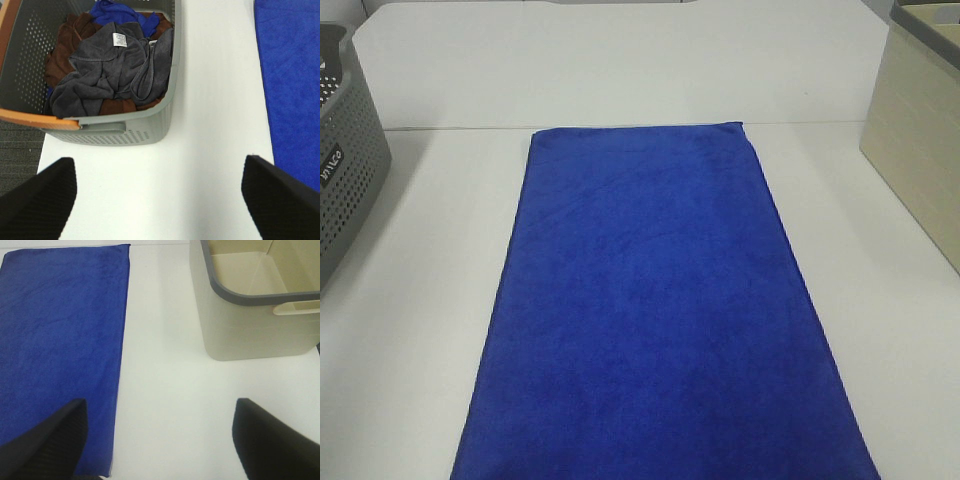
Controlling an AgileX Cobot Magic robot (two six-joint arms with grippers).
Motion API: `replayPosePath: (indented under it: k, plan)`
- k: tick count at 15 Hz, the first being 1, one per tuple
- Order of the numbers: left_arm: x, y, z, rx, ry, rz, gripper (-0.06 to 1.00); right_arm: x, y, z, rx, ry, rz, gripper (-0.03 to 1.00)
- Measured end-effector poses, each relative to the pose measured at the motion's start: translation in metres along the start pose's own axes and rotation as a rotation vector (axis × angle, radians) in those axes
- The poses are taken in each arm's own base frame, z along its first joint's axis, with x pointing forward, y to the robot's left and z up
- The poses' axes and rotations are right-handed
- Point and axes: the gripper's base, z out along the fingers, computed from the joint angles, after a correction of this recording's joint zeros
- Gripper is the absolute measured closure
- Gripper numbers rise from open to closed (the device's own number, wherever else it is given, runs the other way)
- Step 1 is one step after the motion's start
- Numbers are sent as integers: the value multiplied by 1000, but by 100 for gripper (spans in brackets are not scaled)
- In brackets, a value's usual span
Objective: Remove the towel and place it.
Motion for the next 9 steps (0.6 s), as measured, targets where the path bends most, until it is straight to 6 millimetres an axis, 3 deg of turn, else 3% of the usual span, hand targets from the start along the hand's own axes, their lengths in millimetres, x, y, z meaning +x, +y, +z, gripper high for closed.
replayPosePath:
  k: [3, 6, 9]
  plan:
    - [62, 10, -23, 9, -91, -14, 10, 48, -1, -13, -2, -102, 5, 19]
    - [120, 17, -34, 24, -204, -32, 10, 85, -1, -13, -1, -176, -16, 19]
    - [149, 19, -32, 36, -262, -41, 10, 104, -2, -2, 2, -180, -56, 19]
